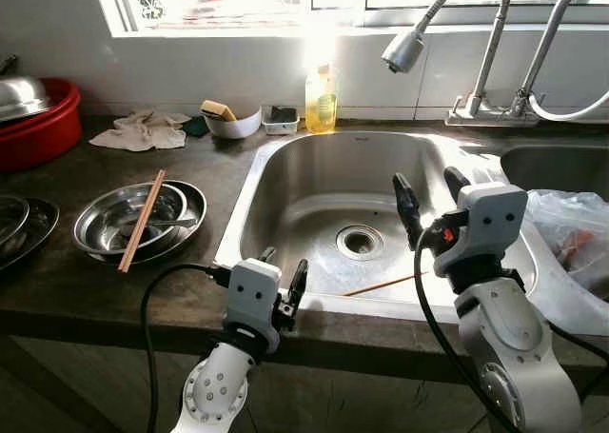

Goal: Kitchen organization

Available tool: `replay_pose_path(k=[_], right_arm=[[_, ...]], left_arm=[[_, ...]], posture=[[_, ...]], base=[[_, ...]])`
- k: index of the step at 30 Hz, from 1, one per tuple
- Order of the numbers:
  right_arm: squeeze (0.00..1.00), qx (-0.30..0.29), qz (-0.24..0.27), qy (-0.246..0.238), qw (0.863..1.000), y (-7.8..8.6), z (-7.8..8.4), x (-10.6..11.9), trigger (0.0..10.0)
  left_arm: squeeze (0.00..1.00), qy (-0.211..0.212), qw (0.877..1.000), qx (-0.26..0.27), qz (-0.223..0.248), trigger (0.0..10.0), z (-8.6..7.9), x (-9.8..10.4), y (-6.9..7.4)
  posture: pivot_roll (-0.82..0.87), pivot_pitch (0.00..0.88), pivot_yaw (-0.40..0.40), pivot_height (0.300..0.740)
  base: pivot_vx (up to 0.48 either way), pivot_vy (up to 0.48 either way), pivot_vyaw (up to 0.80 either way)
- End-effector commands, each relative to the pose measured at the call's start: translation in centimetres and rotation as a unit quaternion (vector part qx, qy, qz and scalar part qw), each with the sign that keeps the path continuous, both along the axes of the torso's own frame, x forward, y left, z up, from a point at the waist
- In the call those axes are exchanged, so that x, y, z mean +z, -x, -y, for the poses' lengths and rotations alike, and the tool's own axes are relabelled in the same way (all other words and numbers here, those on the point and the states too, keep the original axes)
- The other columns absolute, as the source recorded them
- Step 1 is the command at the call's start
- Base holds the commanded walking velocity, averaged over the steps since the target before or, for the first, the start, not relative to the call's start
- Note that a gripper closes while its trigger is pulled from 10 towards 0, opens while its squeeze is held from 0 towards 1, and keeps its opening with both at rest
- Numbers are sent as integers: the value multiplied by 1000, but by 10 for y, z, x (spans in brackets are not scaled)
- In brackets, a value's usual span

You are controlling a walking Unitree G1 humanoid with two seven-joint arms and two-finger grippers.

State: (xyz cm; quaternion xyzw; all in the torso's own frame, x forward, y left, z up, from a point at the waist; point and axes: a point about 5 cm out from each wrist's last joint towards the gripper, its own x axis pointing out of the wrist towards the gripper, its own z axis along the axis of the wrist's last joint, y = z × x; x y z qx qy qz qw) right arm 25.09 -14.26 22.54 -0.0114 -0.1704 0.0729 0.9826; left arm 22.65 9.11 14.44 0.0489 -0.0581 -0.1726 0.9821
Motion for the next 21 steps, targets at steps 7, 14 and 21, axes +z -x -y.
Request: replay_pose_path(k=[7,14,21], right_arm=[[0,0,-4,-4,1000,0,-3,0,10000],[0,0,-5,-6,1000,-1,-4,0,10000],[0,6,-3,-8,1000,-3,-7,2,10000]], left_arm=[[0,-7,1000,-8,2,10000,1,-1,0],[0,-5,1000,-8,2,10000,2,0,0],[0,-4,1000,-5,2,10000,2,0,0]], posture=[[38,18,19,740],[41,24,15,740],[45,29,10,740]], base=[[-145,0,0],[-284,0,0],[-303,0,0]])
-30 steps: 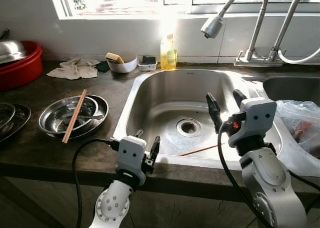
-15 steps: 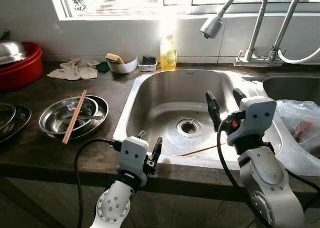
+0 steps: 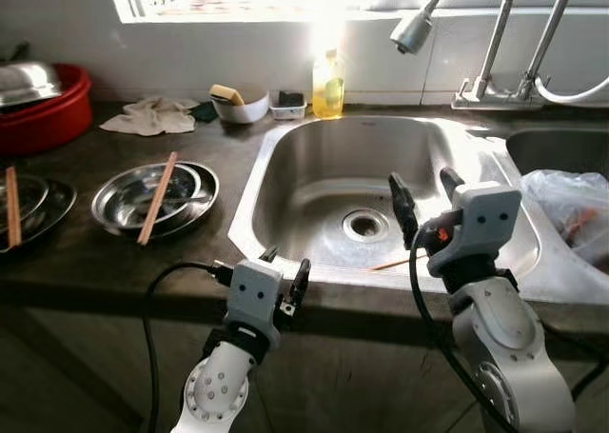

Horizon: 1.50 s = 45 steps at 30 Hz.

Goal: Kitchen organization

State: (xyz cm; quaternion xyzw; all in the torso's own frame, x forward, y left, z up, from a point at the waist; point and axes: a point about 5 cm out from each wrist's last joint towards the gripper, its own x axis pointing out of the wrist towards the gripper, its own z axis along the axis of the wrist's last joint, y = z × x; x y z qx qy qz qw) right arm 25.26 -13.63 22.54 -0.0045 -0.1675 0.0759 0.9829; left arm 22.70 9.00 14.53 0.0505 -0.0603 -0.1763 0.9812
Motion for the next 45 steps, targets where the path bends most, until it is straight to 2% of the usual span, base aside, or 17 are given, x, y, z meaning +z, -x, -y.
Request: replay_pose_path(k=[1,30,39,45], right_arm=[[0,2,0,-2,1000,-1,-1,2,10000],[0,7,-41,-3,999,-2,-6,-16,10000],[0,16,-49,-5,999,-1,-7,-20,10000],[0,21,-60,15,998,-1,-9,-26,10000]], left_arm=[[0,-1,1000,0,-1,10000,0,-1,1],[0,3,1000,10,-8,10000,-3,-1,-2],[0,8,1000,13,-13,10000,-3,-3,-1],[0,10,1000,12,-13,10000,-2,-2,-1]], posture=[[44,30,10,740],[46,35,10,740],[48,35,9,740],[48,34,9,740]], base=[[-304,0,0],[-300,0,0],[0,0,0],[0,0,0]])
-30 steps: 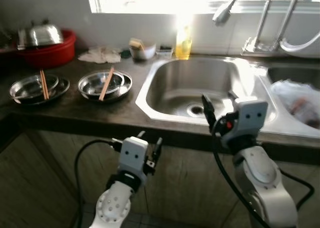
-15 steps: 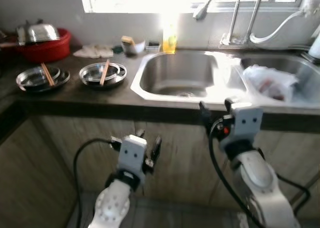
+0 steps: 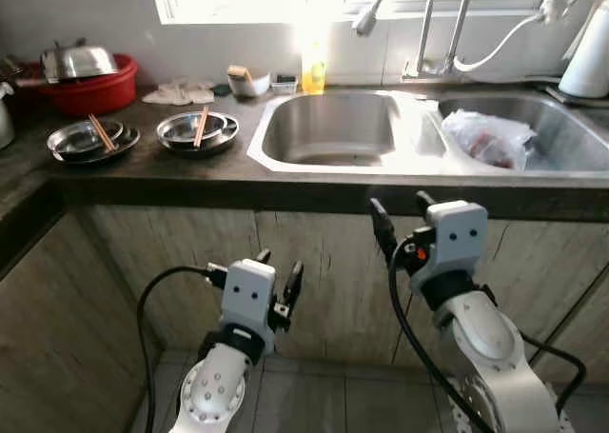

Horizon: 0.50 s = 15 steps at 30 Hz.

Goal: Kitchen organization

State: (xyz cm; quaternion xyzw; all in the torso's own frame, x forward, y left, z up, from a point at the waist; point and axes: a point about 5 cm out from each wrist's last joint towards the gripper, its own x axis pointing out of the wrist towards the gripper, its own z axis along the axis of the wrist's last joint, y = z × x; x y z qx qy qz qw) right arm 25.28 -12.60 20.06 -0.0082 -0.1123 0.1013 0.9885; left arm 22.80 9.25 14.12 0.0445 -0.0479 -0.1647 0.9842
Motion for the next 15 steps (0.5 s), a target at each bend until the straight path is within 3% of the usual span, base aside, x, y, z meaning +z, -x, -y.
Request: replay_pose_path(k=[1,4,15], right_arm=[[0,-2,-6,4,1000,-1,1,-2,10000],[0,-2,-7,9,1000,-1,1,-3,10000],[0,9,-9,11,1000,-2,-2,-6,10000]], left_arm=[[0,4,1000,-1,0,10000,1,2,0],[0,3,1000,-2,1,10000,1,2,0],[0,-2,1000,-2,0,10000,1,0,0]], posture=[[48,34,9,740],[44,33,8,740],[49,23,5,740]], base=[[0,0,0],[0,0,0],[0,0,800]])
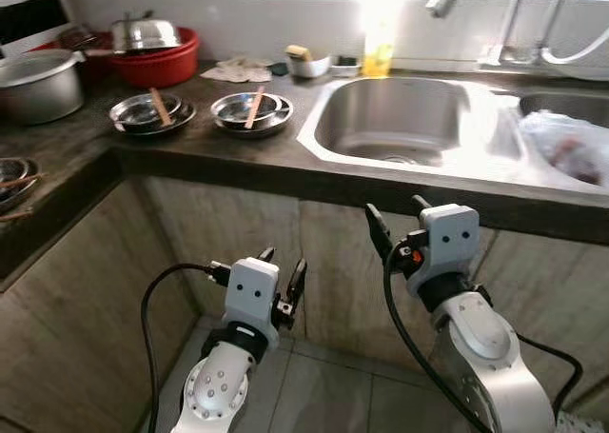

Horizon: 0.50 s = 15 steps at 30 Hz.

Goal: Kitchen organization

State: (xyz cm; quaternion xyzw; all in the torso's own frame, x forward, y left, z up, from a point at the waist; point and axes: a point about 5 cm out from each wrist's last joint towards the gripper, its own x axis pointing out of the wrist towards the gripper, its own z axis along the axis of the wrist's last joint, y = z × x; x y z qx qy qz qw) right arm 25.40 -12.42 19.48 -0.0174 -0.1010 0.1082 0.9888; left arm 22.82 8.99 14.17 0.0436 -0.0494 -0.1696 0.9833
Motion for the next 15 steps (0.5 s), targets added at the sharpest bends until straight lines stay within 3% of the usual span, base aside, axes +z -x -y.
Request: replay_pose_path(k=[1,15], right_arm=[[0,3,1,0,1000,-1,-1,0,10000],[0,15,-6,-2,1000,0,-3,-5,10000]], left_arm=[[0,-2,1000,3,-1,10000,-1,0,0],[0,-5,1000,5,-2,10000,-3,-1,2]], posture=[[49,23,5,740],[52,21,4,740]], base=[[0,0,800],[0,0,800]])
